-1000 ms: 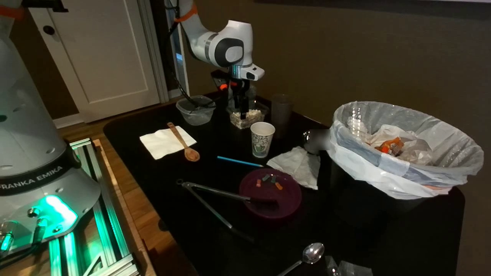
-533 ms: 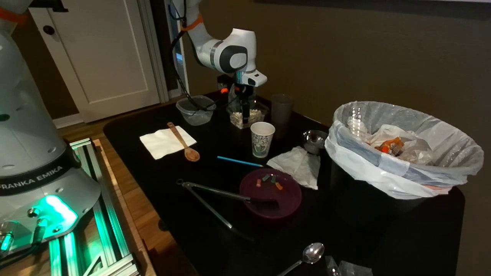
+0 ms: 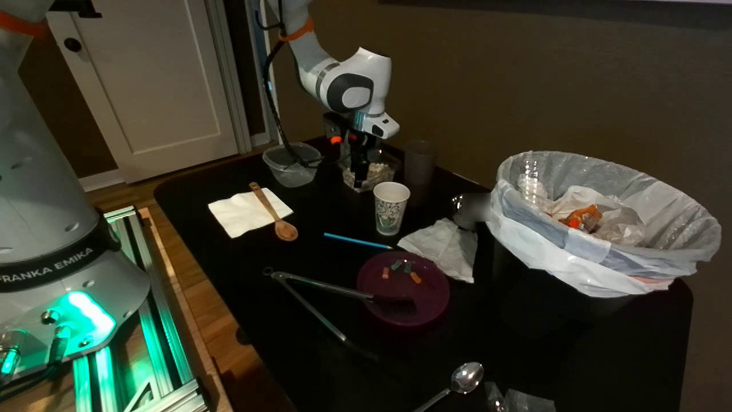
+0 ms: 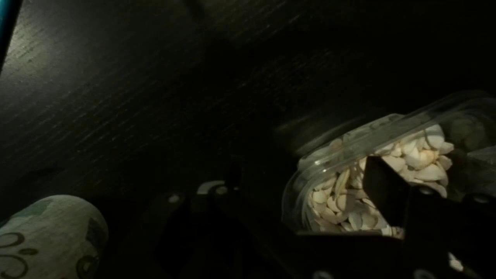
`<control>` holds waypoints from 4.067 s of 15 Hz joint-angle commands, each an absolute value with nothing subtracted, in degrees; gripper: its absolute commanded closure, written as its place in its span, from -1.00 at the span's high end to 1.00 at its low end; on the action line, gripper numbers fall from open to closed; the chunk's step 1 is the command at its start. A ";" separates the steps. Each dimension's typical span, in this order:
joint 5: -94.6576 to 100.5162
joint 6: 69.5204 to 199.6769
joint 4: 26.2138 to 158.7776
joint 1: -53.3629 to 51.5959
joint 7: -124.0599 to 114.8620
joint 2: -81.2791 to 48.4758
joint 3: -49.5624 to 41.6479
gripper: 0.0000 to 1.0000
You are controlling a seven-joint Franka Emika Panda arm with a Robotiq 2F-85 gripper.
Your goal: Move the bowl to the left
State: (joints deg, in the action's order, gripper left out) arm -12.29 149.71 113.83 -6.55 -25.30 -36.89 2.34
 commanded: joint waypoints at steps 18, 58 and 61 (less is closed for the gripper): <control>-18.45 148.58 114.43 -2.51 -17.97 -35.54 5.54 -0.94; -61.12 139.06 150.72 2.49 44.20 0.92 4.93 -0.84; -60.78 136.06 153.49 2.69 50.48 4.26 3.56 -0.96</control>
